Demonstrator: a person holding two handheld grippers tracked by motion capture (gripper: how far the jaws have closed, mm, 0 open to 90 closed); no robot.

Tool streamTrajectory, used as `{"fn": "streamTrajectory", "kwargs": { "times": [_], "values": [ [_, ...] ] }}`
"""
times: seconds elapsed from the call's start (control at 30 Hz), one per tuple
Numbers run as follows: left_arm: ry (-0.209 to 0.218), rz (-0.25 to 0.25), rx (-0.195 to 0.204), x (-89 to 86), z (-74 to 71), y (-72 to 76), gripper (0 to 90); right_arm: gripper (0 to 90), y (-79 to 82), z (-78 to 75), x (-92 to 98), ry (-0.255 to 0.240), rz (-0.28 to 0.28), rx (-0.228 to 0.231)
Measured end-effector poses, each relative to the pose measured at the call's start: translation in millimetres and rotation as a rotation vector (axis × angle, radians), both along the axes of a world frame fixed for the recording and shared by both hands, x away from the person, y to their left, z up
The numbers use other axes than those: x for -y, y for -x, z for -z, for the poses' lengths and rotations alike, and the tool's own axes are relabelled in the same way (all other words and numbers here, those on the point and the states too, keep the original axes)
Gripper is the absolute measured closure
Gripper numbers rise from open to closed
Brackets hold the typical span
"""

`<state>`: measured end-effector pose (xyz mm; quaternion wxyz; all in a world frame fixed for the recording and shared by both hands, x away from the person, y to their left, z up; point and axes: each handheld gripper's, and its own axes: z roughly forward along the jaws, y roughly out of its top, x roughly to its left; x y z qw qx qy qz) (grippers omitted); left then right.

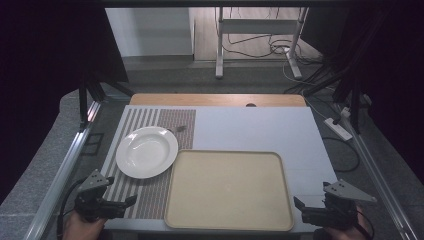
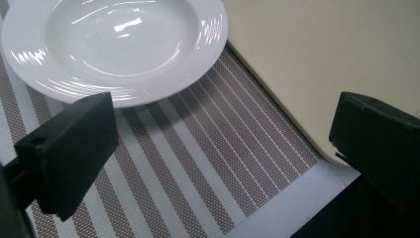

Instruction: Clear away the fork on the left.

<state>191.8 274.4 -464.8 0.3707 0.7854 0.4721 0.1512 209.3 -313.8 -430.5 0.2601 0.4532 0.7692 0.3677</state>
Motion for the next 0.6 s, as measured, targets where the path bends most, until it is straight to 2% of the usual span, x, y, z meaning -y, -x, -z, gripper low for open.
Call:
{"fn": "streamTrajectory", "kwargs": {
  "times": [0.23, 0.6],
  "values": [
    [0.01, 0.0, 0.0, -1.8, 0.2, 1.2, 0.0, 0.0, -0.9, 0.0, -0.5, -0.003, -0.01, -0.001],
    [0.012, 0.0, -0.015, -2.4, 0.7, 0.6, 0.0, 0.0, -2.1, 0.7, -3.7, 0.021, -0.027, -0.009]
  ]
}}
